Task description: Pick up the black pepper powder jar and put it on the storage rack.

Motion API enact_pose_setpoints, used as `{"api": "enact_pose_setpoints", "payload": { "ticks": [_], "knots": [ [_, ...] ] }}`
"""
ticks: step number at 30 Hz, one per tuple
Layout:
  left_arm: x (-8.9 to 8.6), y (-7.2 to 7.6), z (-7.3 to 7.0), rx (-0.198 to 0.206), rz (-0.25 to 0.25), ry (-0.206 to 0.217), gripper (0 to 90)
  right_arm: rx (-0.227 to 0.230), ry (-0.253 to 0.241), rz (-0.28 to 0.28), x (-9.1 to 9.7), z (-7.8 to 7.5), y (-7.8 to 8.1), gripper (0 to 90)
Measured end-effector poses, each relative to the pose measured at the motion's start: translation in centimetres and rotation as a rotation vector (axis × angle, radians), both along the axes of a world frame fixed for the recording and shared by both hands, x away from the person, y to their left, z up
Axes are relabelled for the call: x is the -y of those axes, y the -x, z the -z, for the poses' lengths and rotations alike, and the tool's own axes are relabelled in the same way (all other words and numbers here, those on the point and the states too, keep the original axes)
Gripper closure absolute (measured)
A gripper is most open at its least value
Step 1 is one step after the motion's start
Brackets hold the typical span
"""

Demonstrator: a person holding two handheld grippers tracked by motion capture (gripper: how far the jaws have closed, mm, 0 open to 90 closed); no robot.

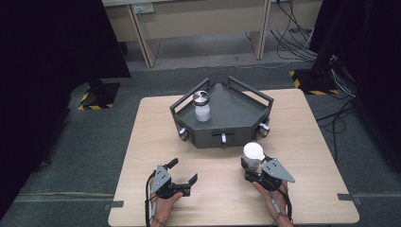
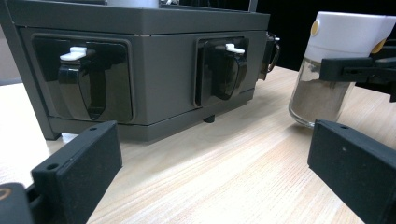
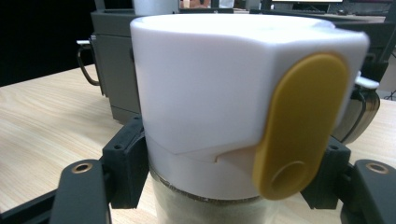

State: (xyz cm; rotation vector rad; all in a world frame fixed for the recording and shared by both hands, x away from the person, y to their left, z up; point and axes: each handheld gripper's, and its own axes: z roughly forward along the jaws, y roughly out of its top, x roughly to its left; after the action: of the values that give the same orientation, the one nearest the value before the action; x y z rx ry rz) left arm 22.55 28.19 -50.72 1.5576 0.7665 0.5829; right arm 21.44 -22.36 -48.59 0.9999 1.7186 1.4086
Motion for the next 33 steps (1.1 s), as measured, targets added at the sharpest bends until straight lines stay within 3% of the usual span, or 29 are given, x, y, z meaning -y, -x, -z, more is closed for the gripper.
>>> {"api": "enact_pose_setpoints", "payload": {
  "ticks": [33],
  "knots": [
    [0.0, 0.1, 0.2, 0.002, -0.008, 0.016, 1.0, 0.029, -0.022, -0.036, 0.3, -2.3, 0.8, 30.3]
  ]
}}
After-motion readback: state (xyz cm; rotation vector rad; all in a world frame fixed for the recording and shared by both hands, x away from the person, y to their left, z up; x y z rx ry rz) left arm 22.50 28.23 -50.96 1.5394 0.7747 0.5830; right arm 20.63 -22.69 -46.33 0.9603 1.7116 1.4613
